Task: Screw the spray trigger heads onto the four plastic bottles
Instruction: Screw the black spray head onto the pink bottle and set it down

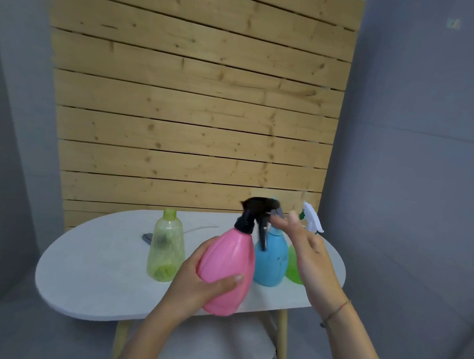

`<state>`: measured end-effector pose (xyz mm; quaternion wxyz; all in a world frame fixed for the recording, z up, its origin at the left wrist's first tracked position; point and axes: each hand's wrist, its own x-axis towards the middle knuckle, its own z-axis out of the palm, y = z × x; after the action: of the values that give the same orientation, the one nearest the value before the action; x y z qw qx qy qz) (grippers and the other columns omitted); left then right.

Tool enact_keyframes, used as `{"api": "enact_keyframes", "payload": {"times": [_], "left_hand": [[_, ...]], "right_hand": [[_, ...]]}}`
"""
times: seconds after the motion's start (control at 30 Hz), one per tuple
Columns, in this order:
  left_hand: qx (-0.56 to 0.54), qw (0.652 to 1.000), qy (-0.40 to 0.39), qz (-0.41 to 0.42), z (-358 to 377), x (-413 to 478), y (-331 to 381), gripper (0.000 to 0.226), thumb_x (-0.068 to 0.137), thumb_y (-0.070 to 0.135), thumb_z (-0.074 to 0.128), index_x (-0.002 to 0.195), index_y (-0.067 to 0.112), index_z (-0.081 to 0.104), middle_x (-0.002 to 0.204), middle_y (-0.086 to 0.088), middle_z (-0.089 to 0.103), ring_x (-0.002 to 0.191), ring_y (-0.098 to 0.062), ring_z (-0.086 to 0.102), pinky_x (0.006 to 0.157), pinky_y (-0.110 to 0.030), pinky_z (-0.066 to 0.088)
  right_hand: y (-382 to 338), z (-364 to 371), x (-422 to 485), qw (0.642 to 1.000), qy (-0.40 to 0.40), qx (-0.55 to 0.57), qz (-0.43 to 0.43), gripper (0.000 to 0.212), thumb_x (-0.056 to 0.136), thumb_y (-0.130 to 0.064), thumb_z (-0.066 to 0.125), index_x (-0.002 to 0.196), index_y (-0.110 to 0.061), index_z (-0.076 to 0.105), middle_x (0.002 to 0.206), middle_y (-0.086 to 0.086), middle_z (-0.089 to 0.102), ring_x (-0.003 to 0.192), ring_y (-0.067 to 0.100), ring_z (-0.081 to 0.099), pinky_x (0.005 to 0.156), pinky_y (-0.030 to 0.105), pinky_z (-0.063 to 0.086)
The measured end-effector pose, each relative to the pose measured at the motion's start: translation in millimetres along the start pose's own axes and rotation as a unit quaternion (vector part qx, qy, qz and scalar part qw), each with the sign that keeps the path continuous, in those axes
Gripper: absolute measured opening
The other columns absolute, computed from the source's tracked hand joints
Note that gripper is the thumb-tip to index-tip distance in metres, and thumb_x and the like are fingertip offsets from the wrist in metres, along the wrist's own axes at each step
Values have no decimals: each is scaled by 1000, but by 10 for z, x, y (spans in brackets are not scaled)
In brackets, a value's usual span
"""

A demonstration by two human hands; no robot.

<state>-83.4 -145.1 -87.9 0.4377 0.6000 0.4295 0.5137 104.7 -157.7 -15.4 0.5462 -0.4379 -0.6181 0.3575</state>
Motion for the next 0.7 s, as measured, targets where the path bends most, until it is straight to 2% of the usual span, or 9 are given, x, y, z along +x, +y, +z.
{"api": "enact_keyframes", "payload": {"times": [0.1,0.2,0.3,0.4,0.47,0.53,0.6,0.63,0.7], "left_hand": [[-13,1000,-24,-9,19,-26,7,76,45,54,83,113,56,49,114,21,59,96,0,62,62,-10,52],[-36,998,-50,-17,43,-43,5,72,49,49,83,114,51,53,111,20,64,90,6,64,66,-12,53],[-39,995,-90,-29,71,-55,6,72,51,47,83,117,46,55,110,16,67,93,1,66,69,-17,54],[-28,992,-115,-36,98,-58,5,73,52,48,84,119,45,55,112,15,67,97,-1,66,72,-17,54],[-24,993,-113,-33,110,-56,5,73,52,48,85,119,46,55,113,15,67,97,-1,65,72,-17,54],[-15,994,-102,-29,125,-59,-16,75,52,49,85,120,47,54,116,14,65,99,-1,65,73,-17,54],[-5,994,-105,-31,149,-70,-30,76,51,51,85,121,47,53,118,14,64,101,-2,64,74,-18,54],[-2,993,-110,-33,161,-74,-31,76,51,52,85,120,47,54,119,14,63,101,-1,63,74,-18,54],[-6,993,-114,-40,168,-75,-21,75,52,52,84,120,46,54,118,14,64,99,0,64,73,-17,53]], "right_hand": [[104,-22,43,997,20,71,9,54,95,-59,26,105,-35,73,124,-16,66,127,0,49,111,31,30],[180,-26,55,993,12,112,21,39,94,-46,42,116,-25,67,125,-8,67,125,6,54,115,41,32],[285,-9,74,987,-53,141,49,55,77,-43,61,126,-19,60,125,-4,67,123,10,57,113,38,36],[289,34,67,980,-99,165,51,45,79,-34,63,119,-14,66,118,2,71,111,12,65,96,24,51],[281,53,74,982,-73,167,48,37,76,-31,67,109,-12,71,108,1,75,99,8,69,82,17,53],[306,70,99,987,-6,152,47,25,72,-25,76,94,-13,74,93,-3,77,87,5,70,74,14,53],[354,96,113,991,30,126,46,17,73,-18,79,87,-12,72,80,-7,75,78,3,68,69,12,52],[367,100,110,992,30,113,47,18,74,-19,79,89,-12,71,80,-8,74,79,2,67,70,11,51],[375,82,90,992,-9,114,48,26,77,-27,74,100,-15,72,95,-10,75,91,0,67,77,10,51]]}}
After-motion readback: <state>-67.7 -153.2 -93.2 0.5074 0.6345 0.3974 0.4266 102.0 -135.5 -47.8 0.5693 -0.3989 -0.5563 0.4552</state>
